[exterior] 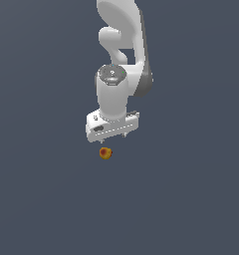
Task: Pick up the object and move it to a goal position.
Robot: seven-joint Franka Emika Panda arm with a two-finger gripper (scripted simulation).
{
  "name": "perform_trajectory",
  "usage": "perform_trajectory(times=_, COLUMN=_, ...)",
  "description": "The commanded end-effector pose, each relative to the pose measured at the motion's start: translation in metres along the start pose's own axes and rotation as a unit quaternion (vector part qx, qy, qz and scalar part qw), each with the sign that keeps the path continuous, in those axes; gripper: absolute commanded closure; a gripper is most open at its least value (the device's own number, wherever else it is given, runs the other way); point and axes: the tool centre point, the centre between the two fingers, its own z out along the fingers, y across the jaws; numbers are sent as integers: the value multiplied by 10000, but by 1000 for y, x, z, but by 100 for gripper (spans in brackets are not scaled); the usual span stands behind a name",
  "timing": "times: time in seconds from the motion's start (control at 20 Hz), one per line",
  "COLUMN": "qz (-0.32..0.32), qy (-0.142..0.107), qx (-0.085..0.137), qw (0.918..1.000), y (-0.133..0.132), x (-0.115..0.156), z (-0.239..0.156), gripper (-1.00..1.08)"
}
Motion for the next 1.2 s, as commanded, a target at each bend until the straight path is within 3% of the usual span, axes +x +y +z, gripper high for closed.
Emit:
perform_trajectory(times=0.0, qz=-324, qy=-2, qx=1, qw=9995, y=2, x=-1, z=4, gripper=-92)
perform_trajectory(times=0.55, qz=-1717, qy=-1, qx=16, qw=9851, y=12, x=-6, z=23, gripper=-92)
perform_trajectory(times=0.85, qz=-2465, qy=9, qx=29, qw=9692, y=17, x=-9, z=33, gripper=-92)
perform_trajectory(times=1.15, qz=-3197, qy=28, qx=44, qw=9475, y=21, x=-12, z=43, gripper=-92)
